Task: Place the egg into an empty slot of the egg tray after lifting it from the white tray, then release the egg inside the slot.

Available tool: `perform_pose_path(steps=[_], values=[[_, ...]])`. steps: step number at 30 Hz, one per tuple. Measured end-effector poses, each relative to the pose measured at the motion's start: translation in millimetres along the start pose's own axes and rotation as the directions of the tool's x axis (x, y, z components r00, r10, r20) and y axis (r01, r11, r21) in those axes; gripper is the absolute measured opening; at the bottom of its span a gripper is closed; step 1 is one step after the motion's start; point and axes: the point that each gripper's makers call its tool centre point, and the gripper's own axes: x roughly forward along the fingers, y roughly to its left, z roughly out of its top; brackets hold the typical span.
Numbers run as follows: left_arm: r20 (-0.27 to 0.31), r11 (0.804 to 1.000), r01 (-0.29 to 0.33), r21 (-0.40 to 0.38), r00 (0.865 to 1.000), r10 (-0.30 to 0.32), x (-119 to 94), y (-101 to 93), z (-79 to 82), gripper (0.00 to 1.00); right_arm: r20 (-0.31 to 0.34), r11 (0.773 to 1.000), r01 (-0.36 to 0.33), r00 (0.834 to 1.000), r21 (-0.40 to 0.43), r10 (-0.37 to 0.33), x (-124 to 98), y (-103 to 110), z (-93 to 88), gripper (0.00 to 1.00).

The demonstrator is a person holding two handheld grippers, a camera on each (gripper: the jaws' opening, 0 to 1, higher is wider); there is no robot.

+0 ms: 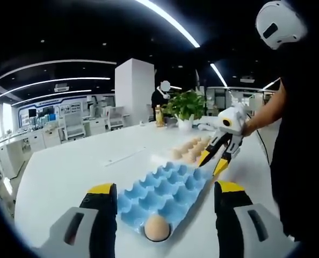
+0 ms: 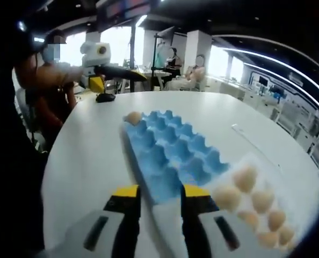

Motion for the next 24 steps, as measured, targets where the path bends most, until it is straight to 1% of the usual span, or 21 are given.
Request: perform_pose_path(steps=[3, 7, 10, 12, 16, 18, 21, 24], values=[[0.001, 1.0, 0.003, -0.002, 1.0, -0.003, 0, -0.8, -0.1, 0.75, -0.009, 1.0, 0.023, 1.0, 0.006, -0.023, -6, -7, -4.6, 0.29], [0.005, 1.0, 0.006, 0.002, 1.0, -0.006, 1, 4.1, 0.0, 0.75, -0.018, 0.999, 0.05, 0.999, 0.01, -0.05, -16, -15, -10.4, 0.29], [0.007, 1.0, 0.009, 0.004, 1.0, -0.009, 3, 2.5, 1.6, 0.75, -0.029, 0.997, 0.077, 0.997, 0.003, -0.077, -22, -22, -15.3, 0.29], [0.008, 1.0, 0.008, 0.005, 1.0, -0.008, 4, 1.2, 3.9, 0.75, -0.031, 0.996, 0.085, 0.996, 0.017, -0.085, -26, -26, -17.8, 0.29], [0.01, 1.0, 0.012, -0.001, 1.0, -0.012, 5, -1.5, 5.2, 0.75, -0.048, 0.993, 0.119, 0.992, 0.014, -0.118, -37, -36, -25.2, 0.29], [0.008, 1.0, 0.016, -0.004, 1.0, -0.016, 4, -0.7, 3.2, 0.75, -0.057, 0.99, 0.139, 0.989, 0.014, -0.138, -42, -42, -28.2, 0.29], [0.009, 1.0, 0.016, -0.006, 1.0, -0.016, 5, -1.1, 3.7, 0.75, -0.062, 0.987, 0.157, 0.986, 0.023, -0.155, -47, -49, -30.1, 0.29], [0.01, 1.0, 0.015, -0.006, 1.0, -0.015, 5, -1.0, 3.7, 0.75, -0.08, 0.984, 0.176, 0.982, 0.019, -0.174, -52, -55, -33.7, 0.29]])
